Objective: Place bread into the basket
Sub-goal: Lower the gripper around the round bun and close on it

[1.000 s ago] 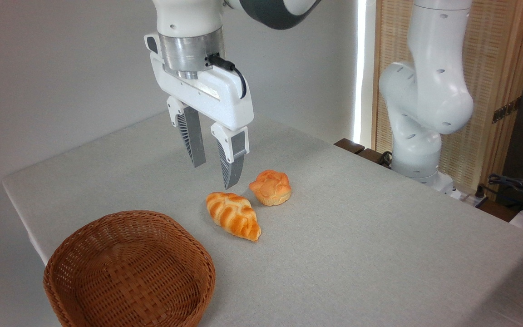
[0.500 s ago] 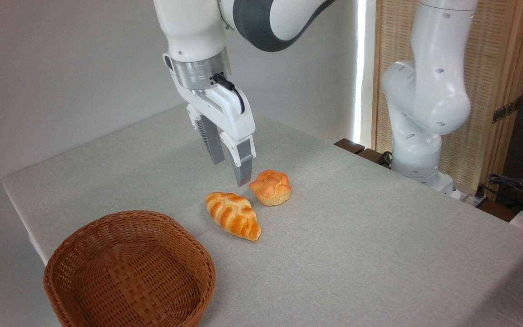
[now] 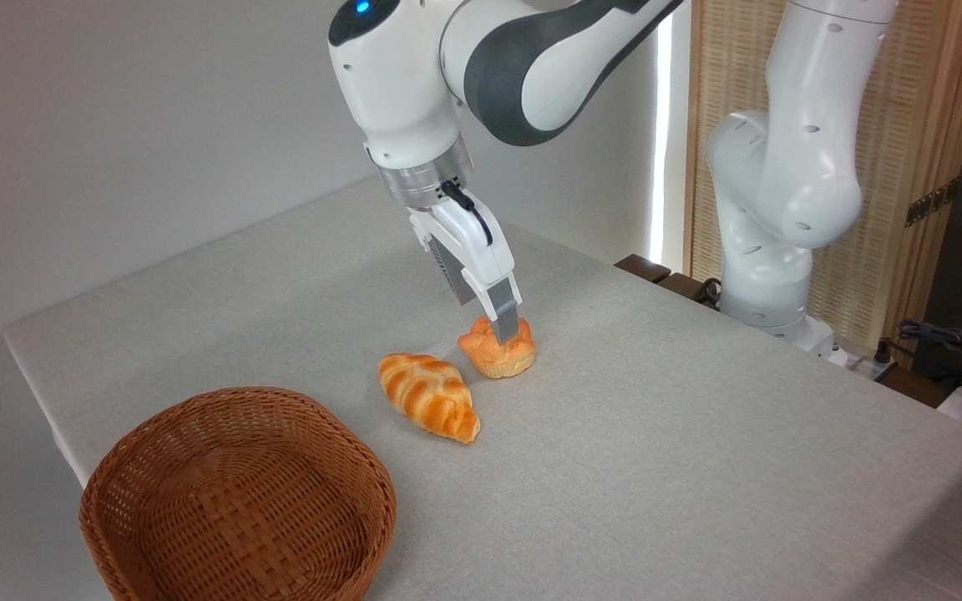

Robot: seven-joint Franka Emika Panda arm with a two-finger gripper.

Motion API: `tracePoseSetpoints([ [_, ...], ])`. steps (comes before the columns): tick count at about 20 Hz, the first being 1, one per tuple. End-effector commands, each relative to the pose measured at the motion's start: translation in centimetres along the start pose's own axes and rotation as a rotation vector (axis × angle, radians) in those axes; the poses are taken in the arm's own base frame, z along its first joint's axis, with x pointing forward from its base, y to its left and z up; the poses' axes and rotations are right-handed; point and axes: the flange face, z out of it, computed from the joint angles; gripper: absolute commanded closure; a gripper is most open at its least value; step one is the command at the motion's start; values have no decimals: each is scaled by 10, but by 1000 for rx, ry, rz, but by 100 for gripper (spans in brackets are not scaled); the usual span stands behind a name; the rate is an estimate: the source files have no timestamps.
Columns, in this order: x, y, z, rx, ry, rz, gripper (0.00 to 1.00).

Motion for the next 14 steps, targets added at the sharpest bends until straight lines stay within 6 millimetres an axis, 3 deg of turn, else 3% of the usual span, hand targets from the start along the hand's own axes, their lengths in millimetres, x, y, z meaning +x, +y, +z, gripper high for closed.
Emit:
tracePoseSetpoints([
  [1,2,9,9,15,2,37,0],
  [10,31,20,34,70,-79,109,0],
  [14,34,19,39,108,-117,127,0],
])
